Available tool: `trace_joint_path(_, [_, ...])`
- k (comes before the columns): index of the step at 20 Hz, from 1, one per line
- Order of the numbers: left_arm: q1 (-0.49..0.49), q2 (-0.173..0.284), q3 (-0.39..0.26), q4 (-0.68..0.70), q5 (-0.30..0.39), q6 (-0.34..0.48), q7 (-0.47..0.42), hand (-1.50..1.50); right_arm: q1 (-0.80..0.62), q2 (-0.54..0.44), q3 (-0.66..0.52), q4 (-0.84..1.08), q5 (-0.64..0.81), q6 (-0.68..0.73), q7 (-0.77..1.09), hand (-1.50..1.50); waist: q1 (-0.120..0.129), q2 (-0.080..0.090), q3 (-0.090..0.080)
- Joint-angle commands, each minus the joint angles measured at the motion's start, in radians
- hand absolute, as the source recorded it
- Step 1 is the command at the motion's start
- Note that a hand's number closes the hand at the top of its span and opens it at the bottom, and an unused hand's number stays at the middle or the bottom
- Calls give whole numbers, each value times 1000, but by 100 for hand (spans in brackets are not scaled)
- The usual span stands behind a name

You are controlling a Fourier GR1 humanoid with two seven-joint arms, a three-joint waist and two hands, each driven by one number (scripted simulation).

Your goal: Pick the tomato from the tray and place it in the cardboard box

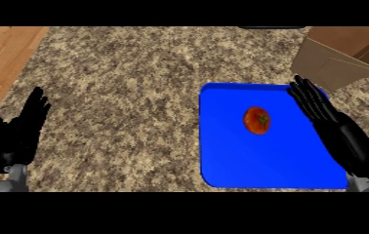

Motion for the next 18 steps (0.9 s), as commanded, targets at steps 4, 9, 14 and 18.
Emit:
trace_joint_path(4, [-27, -94, -50, 18, -77, 54, -77, 0, -11, 56, -180, 70, -47, 15, -261, 150, -20, 40, -16])
trace_joint_path(9, [-23, -151, -89, 14, -70, 65, -61, 0, 42, 106, -261, 283, 133, -230, -332, 150, -19, 49, -15])
trace_joint_path(14, [-50, -153, -83, 55, -82, 37, -62, 0, 46, 194, -269, 457, 258, -273, -691, -150, -3, 42, -16])
trace_joint_path(18, [-55, -179, -65, 89, -93, 41, -77, 0, 97, 27, -347, 450, 252, -174, -659, -150, -10, 39, -17])
